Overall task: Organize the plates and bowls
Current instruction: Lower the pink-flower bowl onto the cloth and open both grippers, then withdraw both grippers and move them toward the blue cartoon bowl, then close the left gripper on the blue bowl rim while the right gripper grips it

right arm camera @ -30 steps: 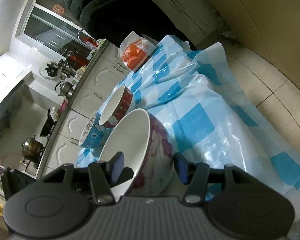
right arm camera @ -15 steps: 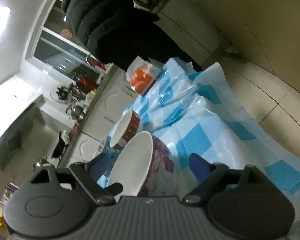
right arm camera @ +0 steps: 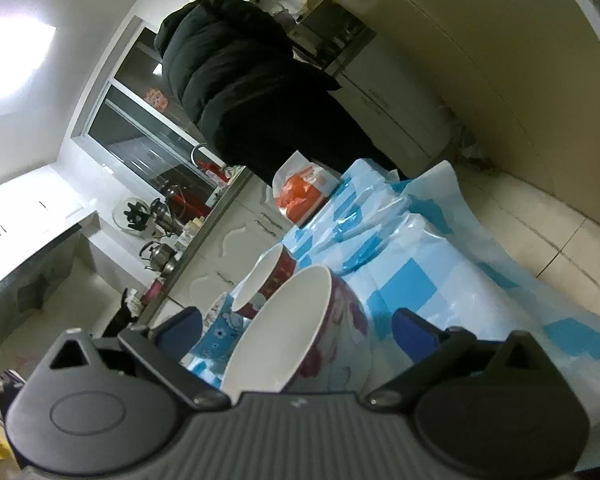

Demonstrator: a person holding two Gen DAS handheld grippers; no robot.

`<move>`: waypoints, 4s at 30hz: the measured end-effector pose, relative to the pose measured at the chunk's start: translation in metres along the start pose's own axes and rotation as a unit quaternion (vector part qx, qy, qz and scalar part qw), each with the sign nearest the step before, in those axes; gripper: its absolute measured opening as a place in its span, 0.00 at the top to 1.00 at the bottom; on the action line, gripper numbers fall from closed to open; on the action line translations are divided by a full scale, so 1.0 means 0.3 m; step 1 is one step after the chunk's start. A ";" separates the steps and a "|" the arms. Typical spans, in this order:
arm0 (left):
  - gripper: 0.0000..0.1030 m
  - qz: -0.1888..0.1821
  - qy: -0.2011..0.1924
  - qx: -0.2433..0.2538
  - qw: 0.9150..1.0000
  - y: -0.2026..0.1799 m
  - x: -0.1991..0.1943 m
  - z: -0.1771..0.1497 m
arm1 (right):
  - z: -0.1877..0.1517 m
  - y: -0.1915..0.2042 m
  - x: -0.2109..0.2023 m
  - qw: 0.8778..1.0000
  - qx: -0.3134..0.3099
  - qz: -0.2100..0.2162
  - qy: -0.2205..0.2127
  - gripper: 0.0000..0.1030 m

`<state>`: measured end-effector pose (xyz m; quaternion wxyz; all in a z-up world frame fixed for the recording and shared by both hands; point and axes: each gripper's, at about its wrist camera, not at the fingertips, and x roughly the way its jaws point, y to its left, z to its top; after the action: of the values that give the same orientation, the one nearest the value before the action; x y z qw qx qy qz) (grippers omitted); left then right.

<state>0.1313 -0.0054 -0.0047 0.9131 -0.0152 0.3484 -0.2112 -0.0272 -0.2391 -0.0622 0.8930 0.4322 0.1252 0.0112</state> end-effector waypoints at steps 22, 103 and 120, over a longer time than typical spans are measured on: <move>0.00 0.069 -0.126 -0.072 0.987 0.037 0.030 0.148 | 0.019 -0.017 -0.053 0.998 -0.003 -0.037 -0.057 0.01; 0.18 0.014 -0.099 -0.244 0.965 0.371 0.145 0.317 | 0.199 0.612 1.036 0.937 -0.193 0.036 0.288 0.19; 0.18 0.036 -0.081 -0.249 0.964 0.356 0.204 0.326 | 0.173 0.565 1.206 0.914 -0.165 0.041 0.368 0.34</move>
<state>0.2751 0.0558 0.0121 0.9125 -0.2470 0.3154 -0.0830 0.3503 -0.1265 0.0226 0.8409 0.2487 0.4239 0.2265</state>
